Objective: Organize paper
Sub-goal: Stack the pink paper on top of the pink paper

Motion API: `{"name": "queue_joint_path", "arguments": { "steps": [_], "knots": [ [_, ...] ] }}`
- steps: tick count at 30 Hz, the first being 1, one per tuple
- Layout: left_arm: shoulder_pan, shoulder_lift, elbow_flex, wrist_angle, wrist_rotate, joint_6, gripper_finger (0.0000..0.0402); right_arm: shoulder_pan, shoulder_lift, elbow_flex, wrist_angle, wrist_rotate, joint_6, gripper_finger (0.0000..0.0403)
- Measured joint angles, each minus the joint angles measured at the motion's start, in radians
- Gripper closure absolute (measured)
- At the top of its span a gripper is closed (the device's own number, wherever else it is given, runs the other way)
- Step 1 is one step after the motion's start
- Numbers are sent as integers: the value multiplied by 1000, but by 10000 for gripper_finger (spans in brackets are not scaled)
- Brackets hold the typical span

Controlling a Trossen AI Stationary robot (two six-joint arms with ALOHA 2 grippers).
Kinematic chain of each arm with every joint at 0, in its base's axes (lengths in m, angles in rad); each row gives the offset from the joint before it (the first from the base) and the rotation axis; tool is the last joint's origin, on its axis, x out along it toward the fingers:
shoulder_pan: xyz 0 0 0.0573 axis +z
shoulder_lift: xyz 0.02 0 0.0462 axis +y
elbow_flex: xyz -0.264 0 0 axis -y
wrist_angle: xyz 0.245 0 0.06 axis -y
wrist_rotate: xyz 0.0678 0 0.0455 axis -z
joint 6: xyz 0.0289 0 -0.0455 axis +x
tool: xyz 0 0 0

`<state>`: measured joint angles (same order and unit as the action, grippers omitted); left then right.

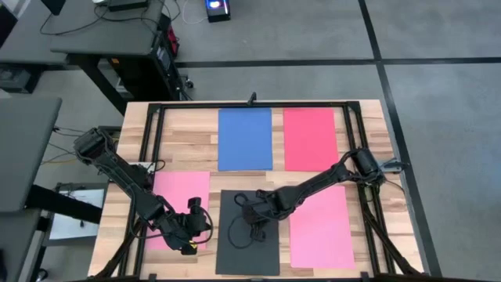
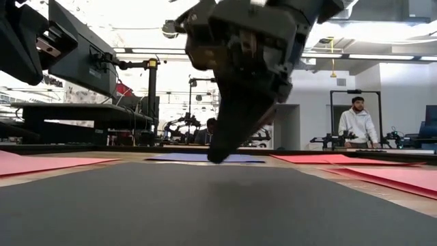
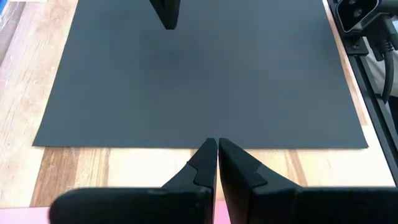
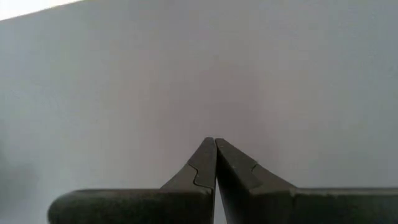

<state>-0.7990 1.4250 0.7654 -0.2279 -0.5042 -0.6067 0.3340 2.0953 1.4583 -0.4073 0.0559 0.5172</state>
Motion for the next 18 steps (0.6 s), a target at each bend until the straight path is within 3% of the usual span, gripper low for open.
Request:
{"name": "queue_joint_path", "arguments": {
  "steps": [7,15,18],
  "knots": [
    [0,0,0,1,34,-2,402,12,0,68,22,4,-89,403],
    [-6,0,0,-88,134,-69,402,49,3,71,421,4,-422,403],
    [-29,0,0,-197,140,-111,402,46,22,72,518,5,-496,403]
  ]
}}
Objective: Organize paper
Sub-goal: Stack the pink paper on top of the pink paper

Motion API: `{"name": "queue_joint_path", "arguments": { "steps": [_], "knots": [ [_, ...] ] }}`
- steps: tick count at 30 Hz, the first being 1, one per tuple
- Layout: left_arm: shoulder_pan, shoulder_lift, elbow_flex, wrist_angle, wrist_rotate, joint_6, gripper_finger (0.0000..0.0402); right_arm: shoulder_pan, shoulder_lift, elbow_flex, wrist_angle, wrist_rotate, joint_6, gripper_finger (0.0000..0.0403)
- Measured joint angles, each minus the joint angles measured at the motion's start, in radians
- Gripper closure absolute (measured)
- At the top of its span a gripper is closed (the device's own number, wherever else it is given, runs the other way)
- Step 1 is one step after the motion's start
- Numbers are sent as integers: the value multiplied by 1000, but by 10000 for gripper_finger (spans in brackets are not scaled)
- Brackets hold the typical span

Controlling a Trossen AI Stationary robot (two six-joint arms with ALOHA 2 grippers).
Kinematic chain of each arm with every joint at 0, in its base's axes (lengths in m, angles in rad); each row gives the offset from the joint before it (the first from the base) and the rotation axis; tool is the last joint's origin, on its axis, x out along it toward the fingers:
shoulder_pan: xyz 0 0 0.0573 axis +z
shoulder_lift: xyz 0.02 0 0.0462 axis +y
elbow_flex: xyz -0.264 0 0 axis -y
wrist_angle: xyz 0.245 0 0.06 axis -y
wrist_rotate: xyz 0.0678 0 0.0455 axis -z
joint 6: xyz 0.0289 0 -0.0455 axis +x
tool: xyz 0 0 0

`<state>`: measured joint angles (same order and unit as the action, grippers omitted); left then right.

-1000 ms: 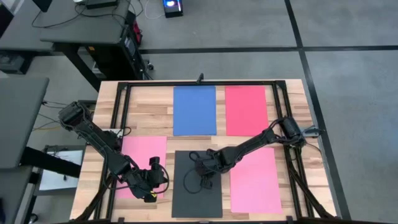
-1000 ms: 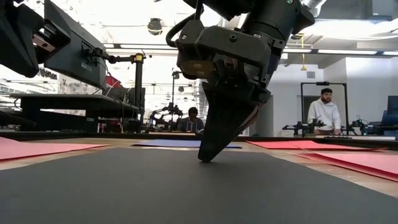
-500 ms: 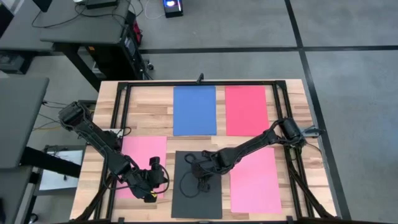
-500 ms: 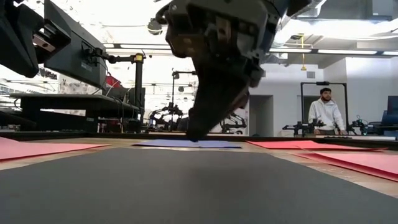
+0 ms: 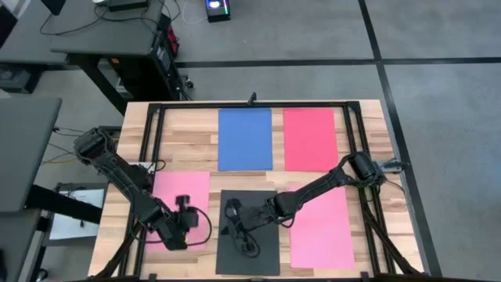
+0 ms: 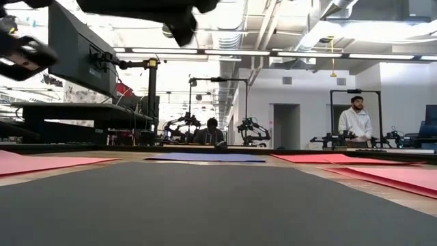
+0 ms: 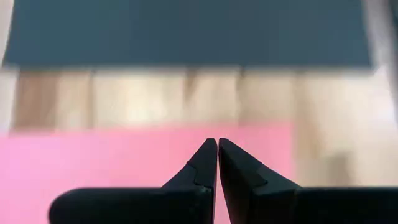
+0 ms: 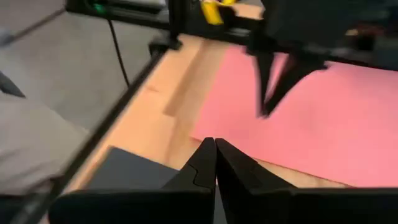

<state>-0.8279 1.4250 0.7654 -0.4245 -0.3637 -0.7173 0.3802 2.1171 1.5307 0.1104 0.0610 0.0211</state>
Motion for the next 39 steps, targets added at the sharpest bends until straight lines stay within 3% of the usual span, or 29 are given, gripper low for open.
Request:
{"name": "queue_joint_path", "arguments": {
  "steps": [5,7,18,24,28,39],
  "knots": [
    [-13,0,-1,-333,-47,-183,402,-22,75,8,63,3,-82,400],
    [-21,0,-7,-368,-51,-218,402,-28,123,38,57,-3,-101,389],
    [-107,-20,-175,-35,-11,-308,402,-31,318,327,-161,-1,-206,266],
    [-106,-19,-248,150,-22,-325,402,-12,358,405,-260,143,-374,220],
    [-93,-21,-277,194,-23,-331,402,-13,362,404,-282,205,-449,200],
    [-19,-19,-292,164,-14,-308,402,-18,361,404,-285,215,-493,193]
  ]
}}
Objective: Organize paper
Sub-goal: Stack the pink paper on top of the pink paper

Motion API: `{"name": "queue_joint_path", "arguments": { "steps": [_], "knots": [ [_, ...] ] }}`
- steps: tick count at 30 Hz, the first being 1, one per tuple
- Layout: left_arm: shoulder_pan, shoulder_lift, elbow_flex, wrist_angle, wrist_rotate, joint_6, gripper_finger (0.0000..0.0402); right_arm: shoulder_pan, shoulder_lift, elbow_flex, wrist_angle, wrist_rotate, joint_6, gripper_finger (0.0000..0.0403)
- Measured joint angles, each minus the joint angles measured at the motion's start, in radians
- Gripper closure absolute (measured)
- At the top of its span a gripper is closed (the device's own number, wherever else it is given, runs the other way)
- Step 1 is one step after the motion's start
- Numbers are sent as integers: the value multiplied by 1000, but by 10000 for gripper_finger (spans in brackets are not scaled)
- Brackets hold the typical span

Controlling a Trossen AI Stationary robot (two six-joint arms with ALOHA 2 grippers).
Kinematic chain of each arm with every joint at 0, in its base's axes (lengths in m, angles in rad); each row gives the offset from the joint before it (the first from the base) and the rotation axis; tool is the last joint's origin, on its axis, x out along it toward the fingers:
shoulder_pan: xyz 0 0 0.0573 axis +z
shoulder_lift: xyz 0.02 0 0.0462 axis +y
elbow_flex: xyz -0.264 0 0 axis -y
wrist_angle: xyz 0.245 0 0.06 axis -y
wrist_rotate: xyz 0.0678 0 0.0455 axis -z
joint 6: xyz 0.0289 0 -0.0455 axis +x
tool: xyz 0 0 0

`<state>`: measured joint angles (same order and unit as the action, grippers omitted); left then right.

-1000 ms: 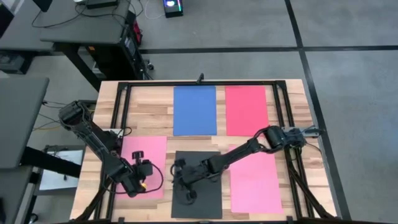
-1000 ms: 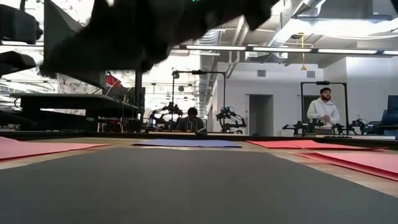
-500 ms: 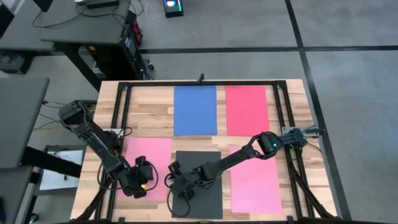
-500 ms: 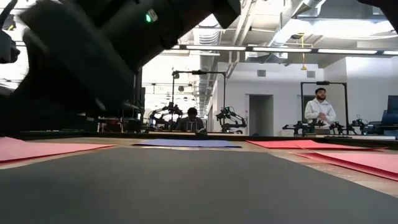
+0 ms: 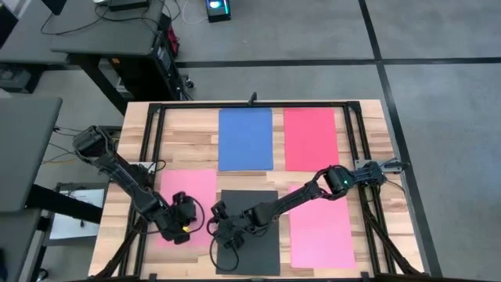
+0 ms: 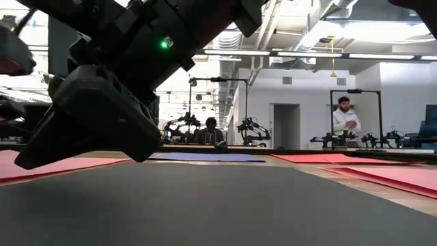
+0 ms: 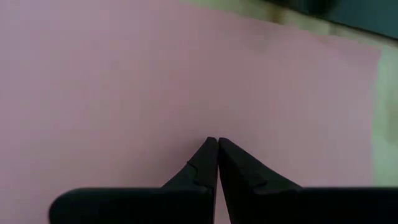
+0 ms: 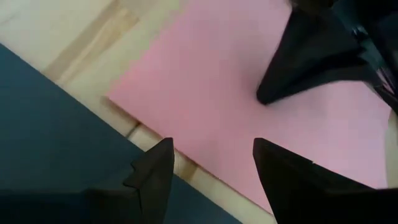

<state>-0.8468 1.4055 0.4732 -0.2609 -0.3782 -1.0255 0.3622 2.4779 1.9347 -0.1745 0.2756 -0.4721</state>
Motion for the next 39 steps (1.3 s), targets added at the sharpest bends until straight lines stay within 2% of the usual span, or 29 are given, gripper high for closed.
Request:
{"name": "queue_joint_path", "arguments": {
  "steps": [10,27,32,39],
  "knots": [
    [70,0,-1,-9,-12,78,402,-5,-1,0,-58,25,1,193],
    [72,-14,-3,3,-3,82,402,-4,-1,0,-57,38,0,193],
    [69,-102,26,-104,27,64,402,10,-1,5,-70,54,-31,194],
    [60,-242,70,-202,-17,32,402,50,-3,131,-163,132,-35,194]
  ]
}}
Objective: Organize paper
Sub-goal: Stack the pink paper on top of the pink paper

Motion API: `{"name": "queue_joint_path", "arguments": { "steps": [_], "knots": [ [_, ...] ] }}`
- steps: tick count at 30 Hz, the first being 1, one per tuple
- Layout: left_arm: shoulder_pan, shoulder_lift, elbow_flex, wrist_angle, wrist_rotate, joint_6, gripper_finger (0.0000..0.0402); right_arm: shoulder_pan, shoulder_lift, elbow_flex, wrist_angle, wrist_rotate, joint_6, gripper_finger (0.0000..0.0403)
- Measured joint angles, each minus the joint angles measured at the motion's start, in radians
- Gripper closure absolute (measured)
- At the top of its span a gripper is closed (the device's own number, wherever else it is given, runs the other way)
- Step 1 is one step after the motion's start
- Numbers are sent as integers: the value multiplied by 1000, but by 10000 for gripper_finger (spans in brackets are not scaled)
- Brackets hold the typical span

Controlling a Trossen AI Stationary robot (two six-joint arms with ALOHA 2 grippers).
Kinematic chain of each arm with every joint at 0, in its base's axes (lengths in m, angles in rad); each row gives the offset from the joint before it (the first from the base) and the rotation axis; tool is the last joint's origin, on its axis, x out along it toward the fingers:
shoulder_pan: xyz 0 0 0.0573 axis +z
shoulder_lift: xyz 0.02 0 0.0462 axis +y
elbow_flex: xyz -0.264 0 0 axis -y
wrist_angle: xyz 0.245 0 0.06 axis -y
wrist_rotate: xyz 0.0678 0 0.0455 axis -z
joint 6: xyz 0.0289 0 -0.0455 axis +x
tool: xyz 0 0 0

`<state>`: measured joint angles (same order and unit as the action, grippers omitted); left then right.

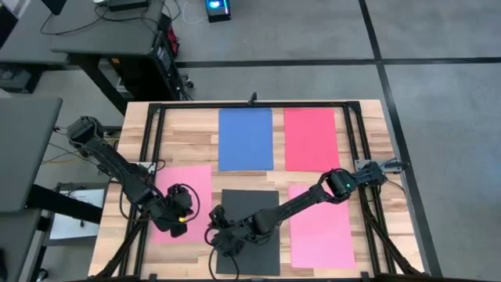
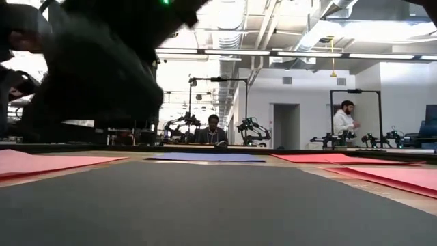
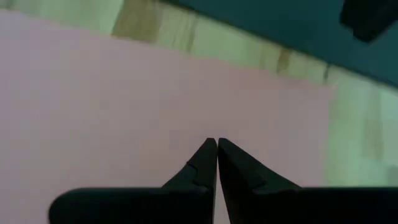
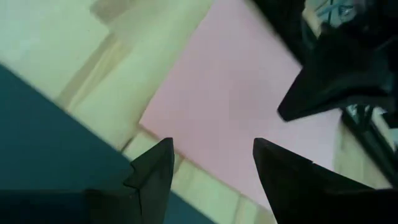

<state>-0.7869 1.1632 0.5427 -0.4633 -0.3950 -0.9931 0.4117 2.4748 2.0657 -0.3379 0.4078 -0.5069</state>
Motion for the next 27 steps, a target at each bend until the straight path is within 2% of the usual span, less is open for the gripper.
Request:
{"name": "queue_joint_path", "arguments": {
  "steps": [7,17,21,27],
  "knots": [
    [0,1,2,-99,8,-127,402,7,-1,47,-12,3,1,194],
    [-11,95,3,-122,125,-248,402,-16,0,47,15,-11,20,194],
    [-11,173,8,-114,173,-260,402,-21,0,47,-85,-11,28,194],
    [-1,219,7,-44,170,-216,402,-27,33,37,-82,-15,15,194]
  ]
}}
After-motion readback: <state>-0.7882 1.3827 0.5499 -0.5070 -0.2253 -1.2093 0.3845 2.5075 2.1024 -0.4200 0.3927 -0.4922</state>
